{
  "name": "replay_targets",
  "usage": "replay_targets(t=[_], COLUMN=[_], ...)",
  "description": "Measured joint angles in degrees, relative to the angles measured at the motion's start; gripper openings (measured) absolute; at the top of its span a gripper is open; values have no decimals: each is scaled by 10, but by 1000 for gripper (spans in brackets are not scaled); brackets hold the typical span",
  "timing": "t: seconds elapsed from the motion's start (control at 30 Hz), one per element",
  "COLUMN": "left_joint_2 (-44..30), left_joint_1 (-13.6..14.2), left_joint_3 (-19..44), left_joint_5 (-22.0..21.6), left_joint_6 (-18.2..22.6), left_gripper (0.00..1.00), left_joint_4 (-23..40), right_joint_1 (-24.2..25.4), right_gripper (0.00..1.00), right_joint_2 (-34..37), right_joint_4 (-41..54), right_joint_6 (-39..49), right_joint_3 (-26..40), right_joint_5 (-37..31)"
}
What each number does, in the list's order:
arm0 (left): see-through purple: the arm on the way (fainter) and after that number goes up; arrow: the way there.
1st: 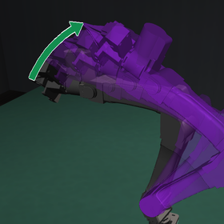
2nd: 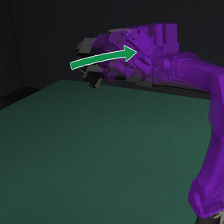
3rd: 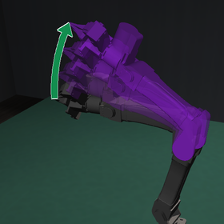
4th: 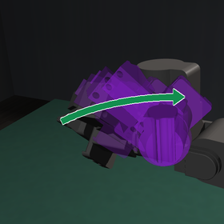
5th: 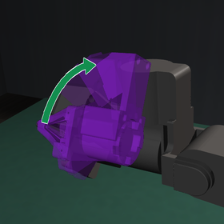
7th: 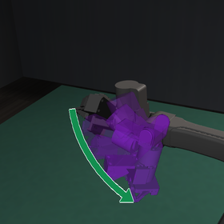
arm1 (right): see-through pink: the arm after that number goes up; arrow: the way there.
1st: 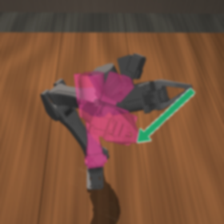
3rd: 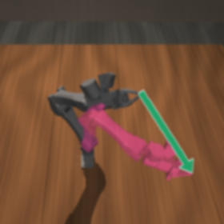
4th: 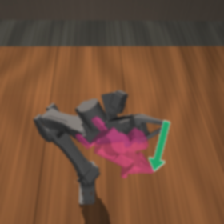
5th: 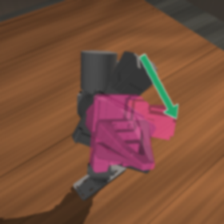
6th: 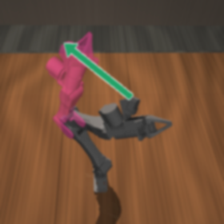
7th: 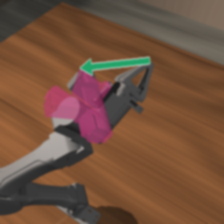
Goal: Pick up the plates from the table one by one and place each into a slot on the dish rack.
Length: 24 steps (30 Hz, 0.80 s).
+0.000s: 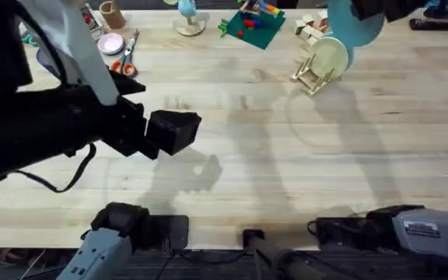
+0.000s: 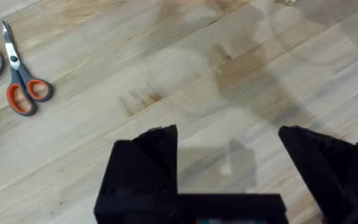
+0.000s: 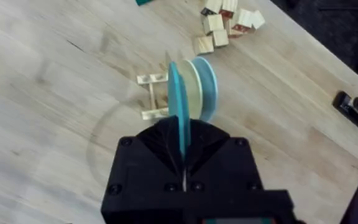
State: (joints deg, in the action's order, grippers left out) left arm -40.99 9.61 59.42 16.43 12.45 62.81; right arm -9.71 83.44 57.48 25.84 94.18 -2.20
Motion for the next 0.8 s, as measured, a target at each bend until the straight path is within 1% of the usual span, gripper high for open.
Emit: replay_targets(t=[0.17, 0.33, 0.57, 0.8], left_joint_2=[0, 0, 0, 0], left_joint_1=[0, 0, 0, 0], left_joint_3=[0, 0, 0, 0], left_joint_5=[0, 0, 0, 0], left_joint_6=[0, 0, 0, 0], left_gripper=[993, 994, 994, 995], left_joint_4=[0, 0, 0, 0], right_joint_1=[38, 57, 62, 62], right_gripper=[29, 29, 29, 29], right_joint_2=[18, 42, 90, 135], right_joint_4=[0, -1, -3, -14], right_joint_6=[41, 94, 130, 143], right_joint_3=[2, 2, 2, 2], right_joint_5=[22, 55, 74, 80])
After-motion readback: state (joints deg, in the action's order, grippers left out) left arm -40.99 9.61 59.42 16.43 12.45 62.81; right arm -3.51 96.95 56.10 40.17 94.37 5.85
